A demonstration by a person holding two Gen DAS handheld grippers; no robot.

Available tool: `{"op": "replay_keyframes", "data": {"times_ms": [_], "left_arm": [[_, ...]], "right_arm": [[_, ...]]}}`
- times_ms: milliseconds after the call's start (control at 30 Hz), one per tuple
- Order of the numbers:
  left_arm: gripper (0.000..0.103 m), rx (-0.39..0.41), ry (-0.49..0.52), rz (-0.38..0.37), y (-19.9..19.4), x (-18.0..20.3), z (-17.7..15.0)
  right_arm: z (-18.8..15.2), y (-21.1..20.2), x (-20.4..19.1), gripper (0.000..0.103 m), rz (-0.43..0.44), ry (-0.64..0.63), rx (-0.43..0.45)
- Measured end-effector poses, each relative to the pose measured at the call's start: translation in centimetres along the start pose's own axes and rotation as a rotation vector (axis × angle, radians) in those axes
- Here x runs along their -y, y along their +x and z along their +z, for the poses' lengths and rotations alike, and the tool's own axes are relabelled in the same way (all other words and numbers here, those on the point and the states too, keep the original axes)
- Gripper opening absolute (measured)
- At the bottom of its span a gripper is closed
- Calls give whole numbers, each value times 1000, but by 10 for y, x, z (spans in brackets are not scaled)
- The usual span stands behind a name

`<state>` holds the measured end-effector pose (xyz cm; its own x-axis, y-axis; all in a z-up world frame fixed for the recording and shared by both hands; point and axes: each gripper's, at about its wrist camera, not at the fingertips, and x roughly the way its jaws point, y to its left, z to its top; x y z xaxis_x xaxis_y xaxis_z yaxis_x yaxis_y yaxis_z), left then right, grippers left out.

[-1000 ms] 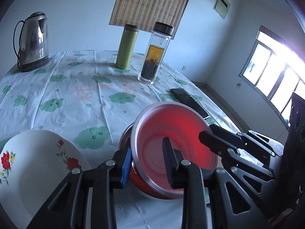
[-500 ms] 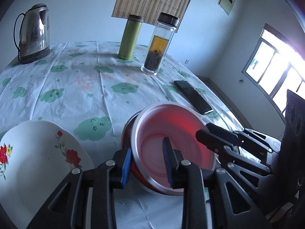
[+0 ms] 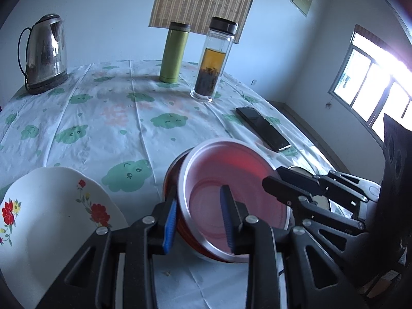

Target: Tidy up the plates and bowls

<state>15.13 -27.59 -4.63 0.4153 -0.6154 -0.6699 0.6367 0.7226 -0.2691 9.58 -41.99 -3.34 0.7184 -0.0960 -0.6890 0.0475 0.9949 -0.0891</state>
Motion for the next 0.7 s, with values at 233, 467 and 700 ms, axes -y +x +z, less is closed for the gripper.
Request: {"op": "replay_keyframes", "data": {"times_ms": [233, 467, 700], "left_arm": [[28, 3, 12, 6, 0, 2, 0], [29, 3, 12, 6, 0, 2, 0], [46, 23, 24, -6, -4, 6, -1]], "right_arm": [[-1, 0, -1, 20, -4, -7, 3], [-2, 0, -2, 20, -9, -12, 8], [-4, -3, -3, 20, 3, -7, 31]]}}
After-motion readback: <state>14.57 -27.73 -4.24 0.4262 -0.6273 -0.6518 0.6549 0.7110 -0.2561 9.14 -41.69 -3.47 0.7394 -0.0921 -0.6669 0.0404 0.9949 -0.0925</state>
